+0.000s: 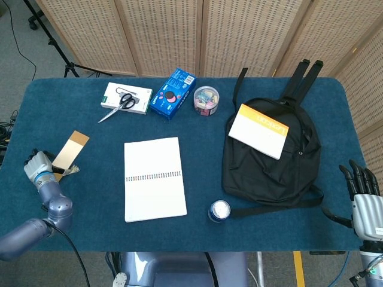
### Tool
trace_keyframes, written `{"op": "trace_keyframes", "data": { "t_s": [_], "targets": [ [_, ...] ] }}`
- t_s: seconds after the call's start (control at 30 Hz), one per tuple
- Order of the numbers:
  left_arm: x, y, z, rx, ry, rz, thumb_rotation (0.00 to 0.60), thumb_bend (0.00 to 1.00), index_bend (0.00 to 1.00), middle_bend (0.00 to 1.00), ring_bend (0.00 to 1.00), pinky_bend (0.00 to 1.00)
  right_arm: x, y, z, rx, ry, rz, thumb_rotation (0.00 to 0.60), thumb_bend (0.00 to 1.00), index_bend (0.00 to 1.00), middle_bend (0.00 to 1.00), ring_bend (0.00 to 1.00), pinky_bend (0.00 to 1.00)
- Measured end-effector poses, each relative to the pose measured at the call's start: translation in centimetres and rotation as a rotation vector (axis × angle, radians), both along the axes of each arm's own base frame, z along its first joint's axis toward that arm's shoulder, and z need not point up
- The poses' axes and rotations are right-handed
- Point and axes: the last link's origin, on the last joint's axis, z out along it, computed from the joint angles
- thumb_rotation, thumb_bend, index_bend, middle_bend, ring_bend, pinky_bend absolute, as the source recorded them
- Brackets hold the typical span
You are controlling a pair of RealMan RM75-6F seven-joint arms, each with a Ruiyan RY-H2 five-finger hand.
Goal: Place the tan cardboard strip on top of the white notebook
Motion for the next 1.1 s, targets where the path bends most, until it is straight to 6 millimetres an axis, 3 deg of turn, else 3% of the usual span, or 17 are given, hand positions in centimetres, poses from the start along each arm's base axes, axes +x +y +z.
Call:
{"op": "trace_keyframes", "data": {
  "t_s": [0.2,1.1],
  "targets": [
    [0.0,0.0,-0.2,0.000,0.009,0.006,0.600,0.05,0.51,0.00,0.00,0.00,0.0,0.0,0.0,0.002,-0.007,0.002,0.600,0.16,0.07,0.00,0.00,0.00],
    [1.7,-0.4,2.1,0.033,-0.003,-0.115,0.600,0.05,0.51,0.00,0.00,0.00,0.1,0.1,-0.2,0.010,-0.001,0.000,0.600,0.16,0.07,0.00,0.00,0.00]
  ]
}}
